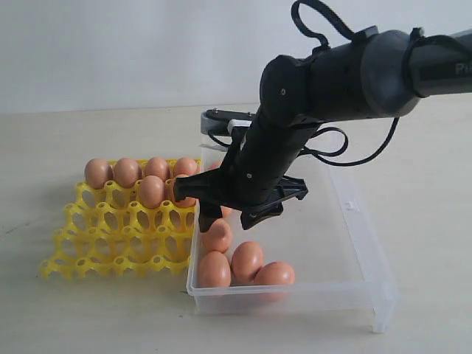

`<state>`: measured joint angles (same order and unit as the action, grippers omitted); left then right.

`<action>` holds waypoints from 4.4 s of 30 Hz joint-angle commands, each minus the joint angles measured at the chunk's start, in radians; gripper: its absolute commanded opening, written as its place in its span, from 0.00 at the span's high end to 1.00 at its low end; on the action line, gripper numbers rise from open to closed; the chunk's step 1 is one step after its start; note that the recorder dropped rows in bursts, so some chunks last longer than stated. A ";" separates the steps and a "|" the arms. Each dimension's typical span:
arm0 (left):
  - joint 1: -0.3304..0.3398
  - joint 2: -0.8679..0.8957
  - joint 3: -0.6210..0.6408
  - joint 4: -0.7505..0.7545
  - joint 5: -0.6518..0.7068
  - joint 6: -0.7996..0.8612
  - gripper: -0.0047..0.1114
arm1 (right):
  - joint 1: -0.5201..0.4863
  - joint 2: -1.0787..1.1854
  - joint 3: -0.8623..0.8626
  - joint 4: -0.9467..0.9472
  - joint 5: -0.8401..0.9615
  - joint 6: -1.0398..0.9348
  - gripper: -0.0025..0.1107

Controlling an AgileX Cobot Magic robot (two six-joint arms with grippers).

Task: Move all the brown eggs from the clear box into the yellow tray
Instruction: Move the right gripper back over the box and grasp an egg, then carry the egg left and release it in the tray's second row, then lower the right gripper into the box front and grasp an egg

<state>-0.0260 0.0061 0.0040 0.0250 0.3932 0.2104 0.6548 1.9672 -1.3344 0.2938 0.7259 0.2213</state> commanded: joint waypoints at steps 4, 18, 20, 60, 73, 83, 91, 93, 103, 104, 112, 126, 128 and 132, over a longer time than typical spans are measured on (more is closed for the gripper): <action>-0.006 -0.006 -0.004 0.000 -0.006 -0.006 0.96 | -0.004 0.041 0.000 0.017 -0.080 -0.020 0.45; -0.006 -0.006 -0.004 0.000 -0.006 -0.006 0.96 | -0.004 0.107 0.000 0.020 -0.147 -0.044 0.45; -0.006 -0.006 -0.004 0.000 -0.006 -0.006 0.96 | -0.004 0.114 0.000 0.018 -0.162 -0.044 0.48; -0.006 -0.006 -0.004 0.000 -0.006 -0.006 0.96 | 0.171 0.336 -0.139 -0.410 -1.062 -0.245 0.95; -0.006 -0.006 -0.004 0.000 -0.006 -0.006 0.96 | 0.171 0.367 -0.151 -0.406 -1.065 -0.245 0.49; -0.006 -0.006 -0.004 0.000 -0.006 -0.006 0.96 | 0.171 0.312 -0.151 -0.406 -0.999 -0.256 0.44; -0.006 -0.006 -0.004 0.000 -0.006 -0.006 0.96 | 0.158 0.029 -0.151 -0.403 -0.350 -0.199 0.45; -0.006 -0.006 -0.004 0.000 -0.006 -0.006 0.96 | 0.139 -0.027 -0.151 -0.403 -0.128 -0.083 0.45; -0.006 -0.006 -0.004 0.000 -0.006 -0.006 0.96 | 0.066 -0.058 -0.005 -0.305 0.138 0.094 0.45; -0.006 -0.006 -0.004 0.000 -0.006 -0.006 0.96 | 0.066 -0.058 0.006 -0.300 0.126 0.098 0.45; -0.006 -0.006 -0.004 0.000 -0.006 -0.006 0.96 | 0.064 -0.021 0.032 -0.307 0.061 0.207 0.45; -0.006 -0.006 -0.004 0.000 -0.006 -0.006 0.96 | 0.059 0.068 0.032 -0.303 0.049 0.253 0.55; -0.006 -0.006 -0.004 0.000 -0.006 -0.006 0.96 | 0.059 0.068 0.032 -0.303 0.051 0.253 0.69; -0.006 -0.006 -0.004 0.000 -0.006 -0.006 0.96 | 0.059 0.049 0.032 -0.323 0.062 0.250 0.98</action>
<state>-0.0260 0.0061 0.0040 0.0250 0.3932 0.2104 0.7196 2.0358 -1.3076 -0.0063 0.7833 0.4731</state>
